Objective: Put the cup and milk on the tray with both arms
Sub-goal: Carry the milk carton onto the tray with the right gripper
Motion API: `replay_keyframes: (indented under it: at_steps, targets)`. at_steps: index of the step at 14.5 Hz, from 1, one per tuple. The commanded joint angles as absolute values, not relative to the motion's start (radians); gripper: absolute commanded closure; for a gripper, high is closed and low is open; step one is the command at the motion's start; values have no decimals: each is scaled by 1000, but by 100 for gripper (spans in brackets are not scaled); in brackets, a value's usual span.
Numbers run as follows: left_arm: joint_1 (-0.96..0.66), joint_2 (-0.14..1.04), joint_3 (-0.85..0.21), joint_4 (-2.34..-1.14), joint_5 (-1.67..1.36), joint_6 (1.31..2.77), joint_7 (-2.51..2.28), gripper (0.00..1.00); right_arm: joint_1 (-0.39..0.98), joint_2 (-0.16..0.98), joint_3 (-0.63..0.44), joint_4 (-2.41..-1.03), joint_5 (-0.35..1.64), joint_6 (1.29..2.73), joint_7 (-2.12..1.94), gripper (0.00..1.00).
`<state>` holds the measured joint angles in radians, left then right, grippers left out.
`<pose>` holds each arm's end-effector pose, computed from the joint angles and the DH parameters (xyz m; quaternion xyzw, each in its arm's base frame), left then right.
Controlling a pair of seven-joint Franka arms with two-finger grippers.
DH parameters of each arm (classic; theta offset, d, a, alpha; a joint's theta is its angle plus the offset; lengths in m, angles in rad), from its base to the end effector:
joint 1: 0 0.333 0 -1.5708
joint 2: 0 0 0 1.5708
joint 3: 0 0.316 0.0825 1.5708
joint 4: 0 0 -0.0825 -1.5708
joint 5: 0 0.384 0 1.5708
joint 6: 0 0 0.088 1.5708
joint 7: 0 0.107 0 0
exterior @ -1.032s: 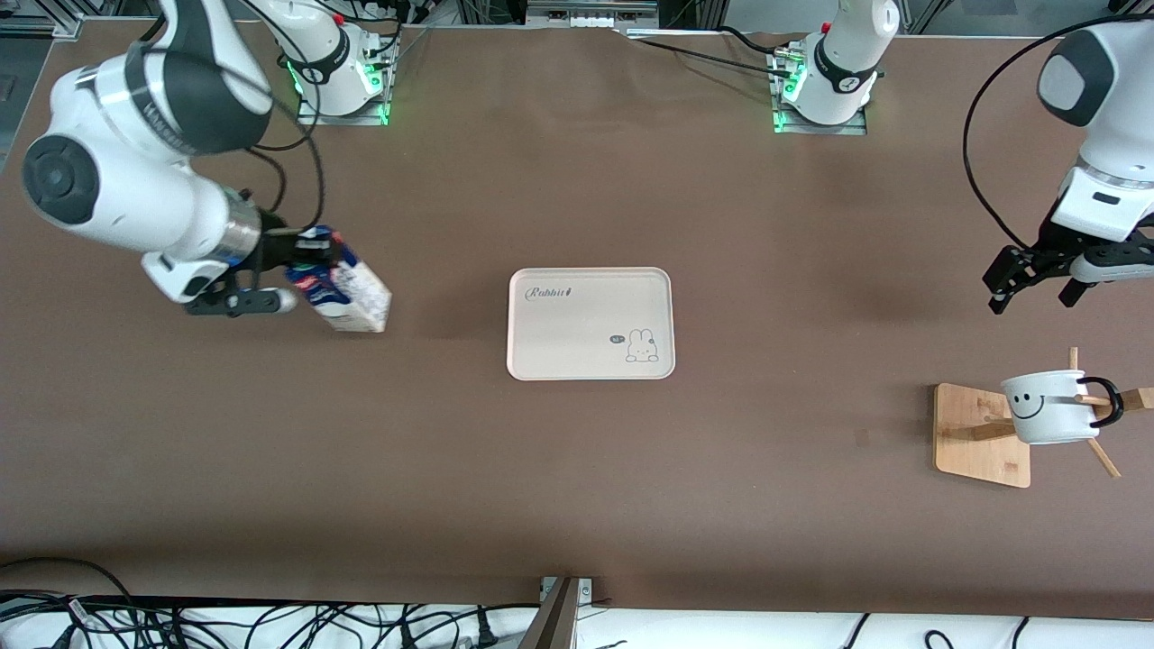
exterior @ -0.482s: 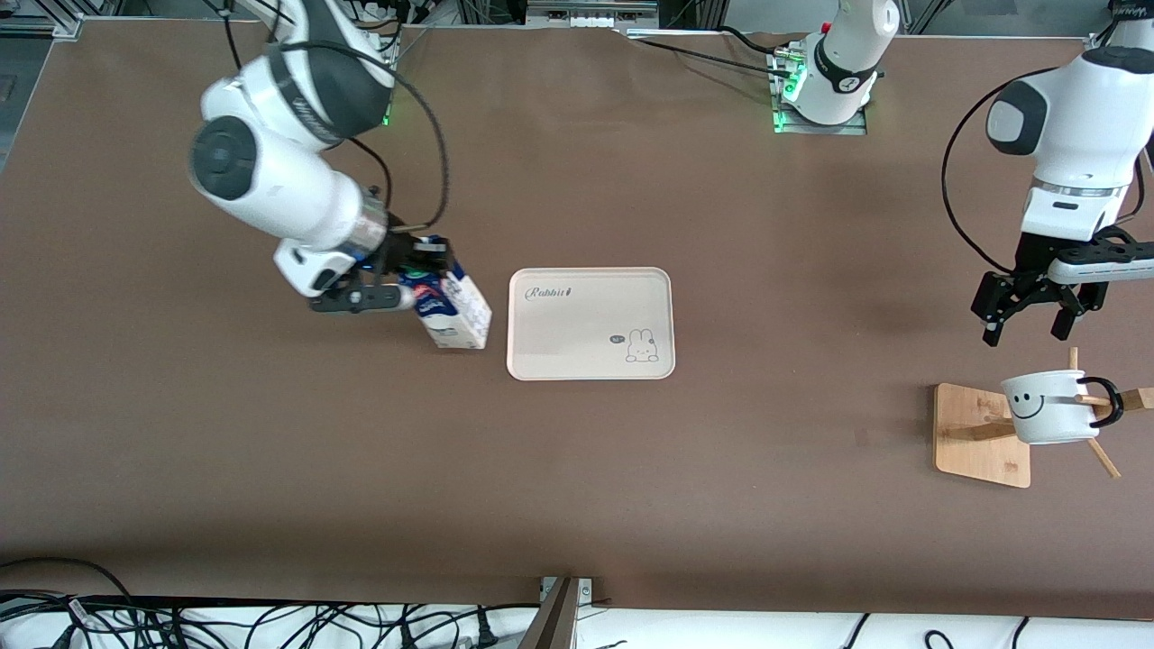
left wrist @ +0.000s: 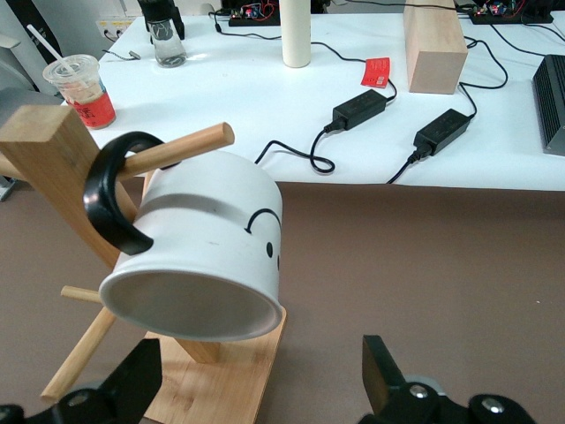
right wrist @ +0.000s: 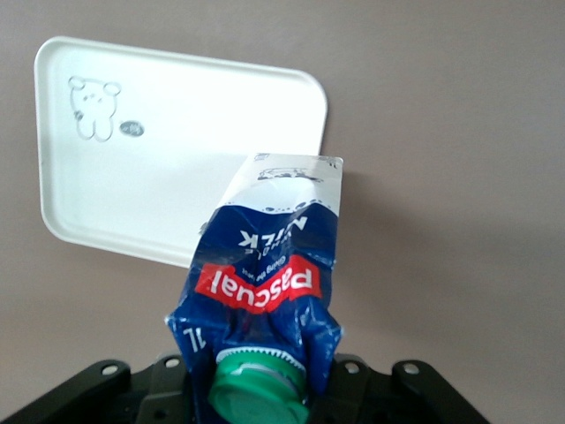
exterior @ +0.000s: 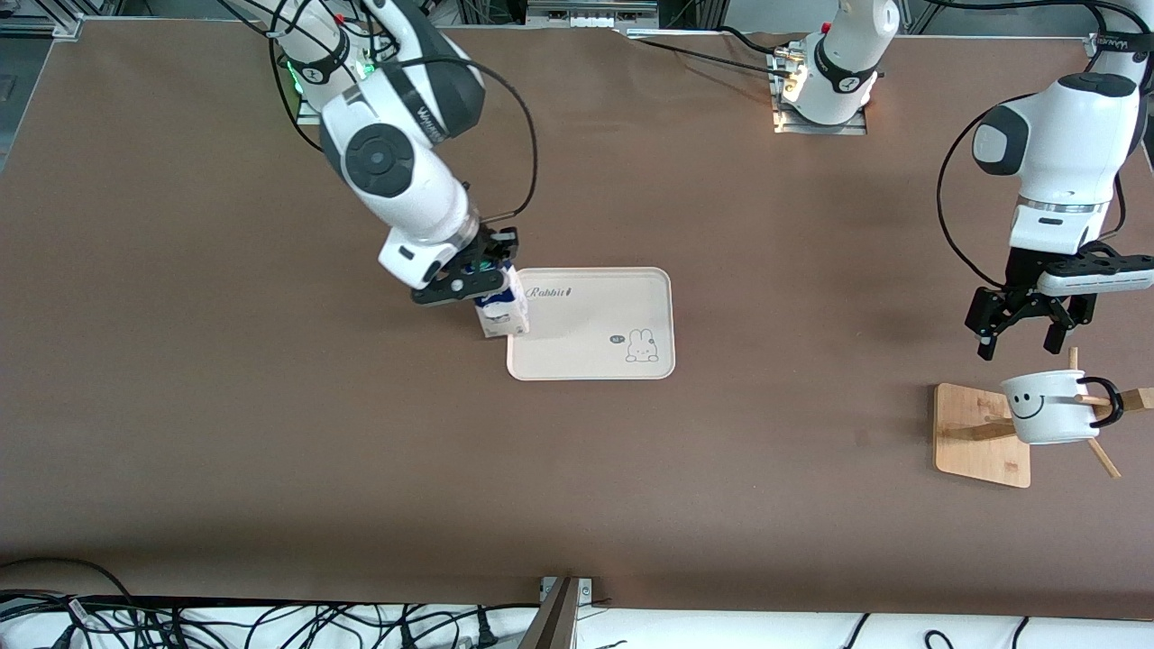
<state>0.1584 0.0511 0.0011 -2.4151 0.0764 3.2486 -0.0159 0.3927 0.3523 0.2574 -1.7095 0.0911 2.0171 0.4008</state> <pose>0.5350 0.0784 0.3822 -0.9234 -0.0444 -0.3793 0.0380 0.5204 0.3839 0.3894 -0.9915 -0.0969 0.0574 0.0647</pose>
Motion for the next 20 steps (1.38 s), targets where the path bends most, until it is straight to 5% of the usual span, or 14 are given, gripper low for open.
replay_keyframes:
  at_steps: [1, 7, 15, 18, 20]
  targets:
    - [160, 98, -3, -2379, 74, 3266, -21, 0, 465, 360, 249, -1678, 83, 2008, 400, 64]
    - [150, 182, -3, -2260, 74, 3266, -23, 0, 482, 468, 249, -1497, 87, 1840, 408, 64]
    - [138, 233, -3, -2204, 74, 3264, -23, 0, 469, 564, 241, -1456, 110, 1910, 469, 64]
    - [138, 239, -3, -2204, 74, 3264, -23, 21, 479, 598, 239, -1428, 110, 1908, 495, 64]
    - [138, 248, -3, -2204, 74, 3264, -21, 27, 479, 610, 239, -1428, 110, 1914, 500, 64]
